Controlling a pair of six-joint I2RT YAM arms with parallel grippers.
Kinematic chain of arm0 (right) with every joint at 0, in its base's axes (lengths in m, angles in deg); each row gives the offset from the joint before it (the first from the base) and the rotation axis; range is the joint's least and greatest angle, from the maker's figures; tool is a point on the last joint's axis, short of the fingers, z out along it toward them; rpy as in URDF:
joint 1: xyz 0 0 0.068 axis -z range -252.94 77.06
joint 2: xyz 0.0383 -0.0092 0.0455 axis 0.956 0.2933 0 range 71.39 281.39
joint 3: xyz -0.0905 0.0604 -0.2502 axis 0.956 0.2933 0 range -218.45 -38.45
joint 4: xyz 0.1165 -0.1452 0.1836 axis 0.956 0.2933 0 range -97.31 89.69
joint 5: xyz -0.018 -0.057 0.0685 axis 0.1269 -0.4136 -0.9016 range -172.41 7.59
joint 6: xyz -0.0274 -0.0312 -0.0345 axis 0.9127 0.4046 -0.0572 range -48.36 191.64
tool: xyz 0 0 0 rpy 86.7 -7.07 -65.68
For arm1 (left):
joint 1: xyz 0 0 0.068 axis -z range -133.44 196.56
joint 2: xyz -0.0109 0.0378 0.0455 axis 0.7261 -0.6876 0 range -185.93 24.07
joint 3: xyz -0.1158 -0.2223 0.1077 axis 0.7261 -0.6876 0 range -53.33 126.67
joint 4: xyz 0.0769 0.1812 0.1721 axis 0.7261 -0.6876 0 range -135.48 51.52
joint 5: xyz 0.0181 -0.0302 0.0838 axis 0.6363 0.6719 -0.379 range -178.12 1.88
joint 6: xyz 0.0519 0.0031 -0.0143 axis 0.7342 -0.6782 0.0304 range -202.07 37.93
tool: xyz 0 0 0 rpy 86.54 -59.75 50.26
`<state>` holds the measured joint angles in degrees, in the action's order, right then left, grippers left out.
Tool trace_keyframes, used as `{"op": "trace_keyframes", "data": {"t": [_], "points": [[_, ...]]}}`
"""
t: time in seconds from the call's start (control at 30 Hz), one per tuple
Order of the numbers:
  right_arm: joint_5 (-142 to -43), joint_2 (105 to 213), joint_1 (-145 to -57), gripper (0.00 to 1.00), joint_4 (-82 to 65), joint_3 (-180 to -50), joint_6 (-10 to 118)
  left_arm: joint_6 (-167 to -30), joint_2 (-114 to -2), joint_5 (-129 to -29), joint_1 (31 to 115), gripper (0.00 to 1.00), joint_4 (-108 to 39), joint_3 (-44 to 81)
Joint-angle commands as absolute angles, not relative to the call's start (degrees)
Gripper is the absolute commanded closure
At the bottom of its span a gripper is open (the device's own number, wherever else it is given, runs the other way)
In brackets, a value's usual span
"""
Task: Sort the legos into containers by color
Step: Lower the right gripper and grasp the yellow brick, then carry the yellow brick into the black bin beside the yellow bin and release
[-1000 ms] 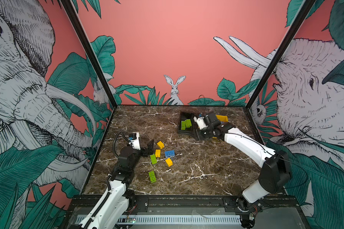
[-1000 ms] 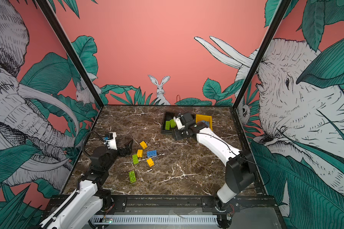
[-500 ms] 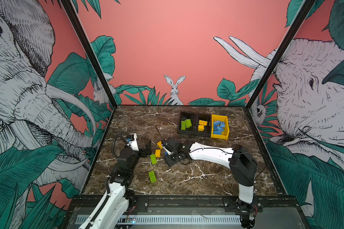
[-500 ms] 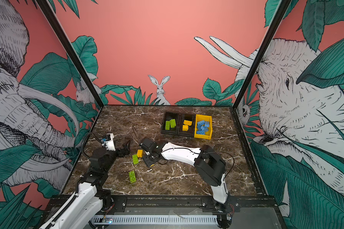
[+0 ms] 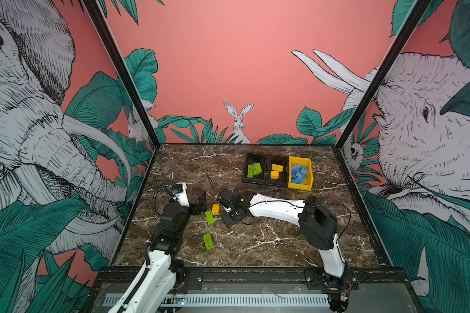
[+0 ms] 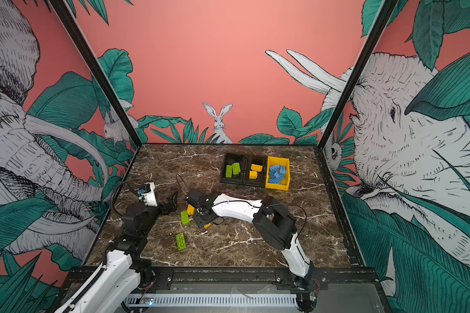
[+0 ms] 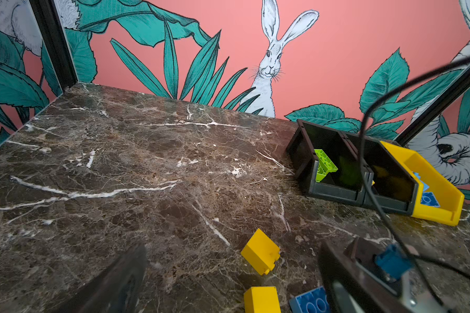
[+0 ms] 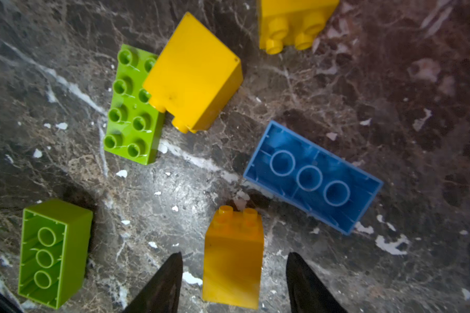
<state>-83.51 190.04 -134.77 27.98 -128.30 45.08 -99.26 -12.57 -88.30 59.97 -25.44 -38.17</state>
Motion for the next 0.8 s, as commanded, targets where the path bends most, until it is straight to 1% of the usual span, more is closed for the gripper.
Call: {"op": "trace_keyframes", "data": {"t": [0.0, 0.1, 0.3, 0.43, 0.53, 0.63, 0.77], "points": [[-84.1, 191.3, -135.3, 0.41, 29.4, -129.2, 45.3, -100.0, -12.1, -88.6, 59.8, 0.01, -26.3, -38.8], [-83.3, 191.5, -135.3, 0.44, 29.9, -129.2, 45.3, -100.1, -12.1, -88.5, 59.8, 0.01, -26.3, -38.8], [-82.0, 190.2, -135.3, 0.61, 29.3, -128.0, 45.4, -100.1, -11.8, -88.4, 59.8, 0.01, -26.7, -38.6], [-81.0, 188.0, -135.1, 0.67, 28.5, -127.0, 46.4, -100.1, -12.1, -88.6, 59.8, 0.01, -26.6, -38.7], [-80.6, 184.8, -133.9, 0.71, 28.4, -126.1, 47.6, -100.1, -12.1, -88.2, 59.8, 0.01, -26.6, -38.6], [-82.6, 179.6, -131.0, 0.73, 26.3, -123.2, 48.4, -100.2, -12.1, -88.0, 59.8, 0.01, -26.6, -38.6], [-84.3, 172.5, -123.3, 0.74, 25.2, -119.6, 50.9, -100.3, -12.3, -86.6, 59.8, 0.01, -26.1, -38.5]]}}
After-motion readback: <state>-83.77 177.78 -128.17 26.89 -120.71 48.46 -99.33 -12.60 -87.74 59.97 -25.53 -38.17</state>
